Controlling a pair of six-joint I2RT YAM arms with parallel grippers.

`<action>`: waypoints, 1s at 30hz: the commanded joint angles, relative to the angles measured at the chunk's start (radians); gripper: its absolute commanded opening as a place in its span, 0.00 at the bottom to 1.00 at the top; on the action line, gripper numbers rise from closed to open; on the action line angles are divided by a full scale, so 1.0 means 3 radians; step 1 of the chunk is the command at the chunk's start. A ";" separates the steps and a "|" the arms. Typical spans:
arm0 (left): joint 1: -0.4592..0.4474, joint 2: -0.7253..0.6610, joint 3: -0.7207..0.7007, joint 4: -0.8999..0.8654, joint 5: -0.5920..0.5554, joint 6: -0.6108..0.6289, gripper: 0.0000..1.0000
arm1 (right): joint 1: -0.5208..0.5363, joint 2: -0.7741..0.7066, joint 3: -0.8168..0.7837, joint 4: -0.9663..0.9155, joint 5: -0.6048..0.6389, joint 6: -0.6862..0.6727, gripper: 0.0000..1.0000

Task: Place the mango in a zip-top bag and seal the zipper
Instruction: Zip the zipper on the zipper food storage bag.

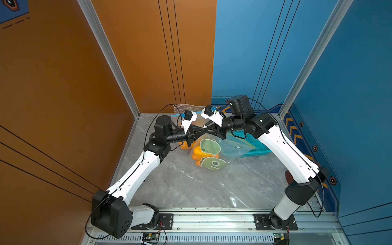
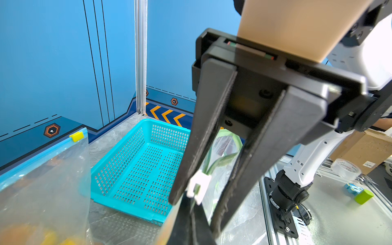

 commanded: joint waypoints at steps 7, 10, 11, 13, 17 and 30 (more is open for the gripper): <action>0.0016 -0.0036 0.0011 0.0120 0.0058 -0.0002 0.00 | -0.0069 -0.0192 -0.0067 0.0154 0.0030 0.0077 0.19; 0.0013 -0.0034 0.0012 0.0116 0.0053 -0.0006 0.00 | -0.0068 -0.0182 -0.0087 0.0154 0.0006 0.0085 0.18; 0.0014 -0.0033 0.0010 0.0117 0.0047 -0.0010 0.00 | -0.0066 -0.0179 -0.0093 0.0154 -0.0015 0.0090 0.18; 0.0014 -0.0029 0.0017 0.0119 0.0045 -0.0013 0.00 | -0.0066 -0.0169 -0.0103 0.0154 -0.0047 0.0096 0.18; 0.0014 -0.0024 0.0027 0.0119 0.0042 -0.0020 0.00 | -0.0042 -0.0151 -0.0119 0.0154 -0.0069 0.0102 0.19; 0.0009 -0.0010 0.0033 0.0116 0.0041 -0.0012 0.00 | -0.0005 -0.0078 -0.0055 0.0154 -0.0066 0.0115 0.15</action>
